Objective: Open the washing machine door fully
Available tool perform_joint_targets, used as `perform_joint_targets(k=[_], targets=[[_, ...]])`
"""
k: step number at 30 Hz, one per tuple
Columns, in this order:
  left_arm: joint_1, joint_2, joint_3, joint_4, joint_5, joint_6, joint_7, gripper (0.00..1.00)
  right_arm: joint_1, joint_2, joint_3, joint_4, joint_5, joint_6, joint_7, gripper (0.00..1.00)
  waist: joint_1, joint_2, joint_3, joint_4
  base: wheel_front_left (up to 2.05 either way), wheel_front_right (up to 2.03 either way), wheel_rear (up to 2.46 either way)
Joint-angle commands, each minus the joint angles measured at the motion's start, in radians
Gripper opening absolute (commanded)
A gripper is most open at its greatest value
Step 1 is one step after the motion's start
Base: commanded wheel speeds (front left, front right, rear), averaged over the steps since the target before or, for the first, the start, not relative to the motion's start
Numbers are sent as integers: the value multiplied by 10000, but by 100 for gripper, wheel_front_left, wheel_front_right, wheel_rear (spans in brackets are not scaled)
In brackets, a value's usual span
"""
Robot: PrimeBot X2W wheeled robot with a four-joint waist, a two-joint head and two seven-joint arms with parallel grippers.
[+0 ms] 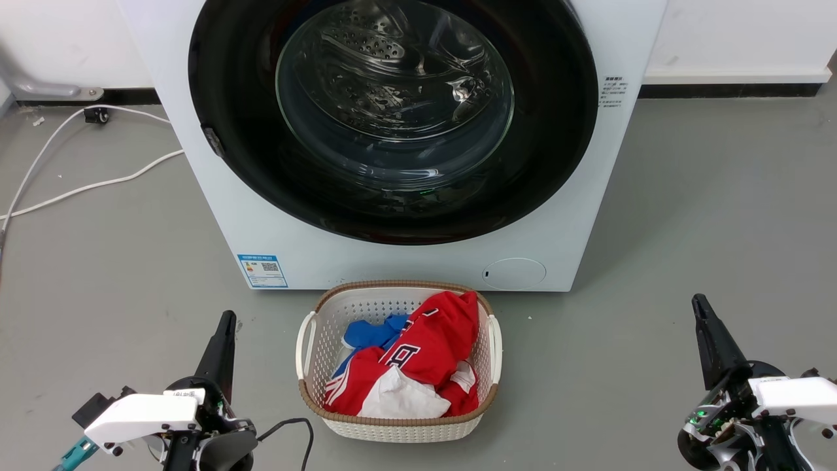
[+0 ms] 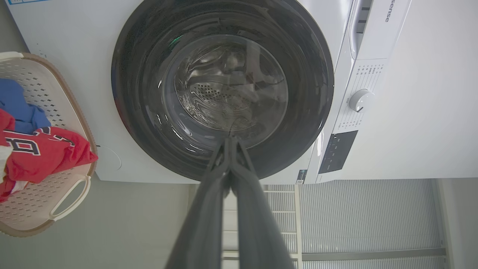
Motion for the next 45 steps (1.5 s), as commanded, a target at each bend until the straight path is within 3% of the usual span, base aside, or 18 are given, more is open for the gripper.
perform_joint_targets(k=[1,20,21,30,39,45], targets=[[-89,-8,22,4,-16,-29,24,0,-115,30,-11,11,-85,0,30,0,0,-1,0,0,0,0,0],[-88,-8,22,4,-17,-29,24,0,-118,50,-37,13,-86,0,54,0,0,-1,0,0,0,0,0],[14,-2,-7,28,0,2,-5,100,16,17,-19,24,-45,0,6,100,0,-1,0,0,0,0,0],[337,-39,-73,92,158,4,-273,100,369,50,-9,174,-293,-9,-253,100,0,-1,4,0,0,0,0],[360,-33,60,-339,1310,82,-709,100,498,53,-204,-377,-2002,-7,-681,100,0,-1,17,1,0,0,0],[398,-28,-90,-899,2646,406,-976,100,595,55,-165,-929,-3389,-6,-944,100,0,-1,33,-1,0,0,0]])
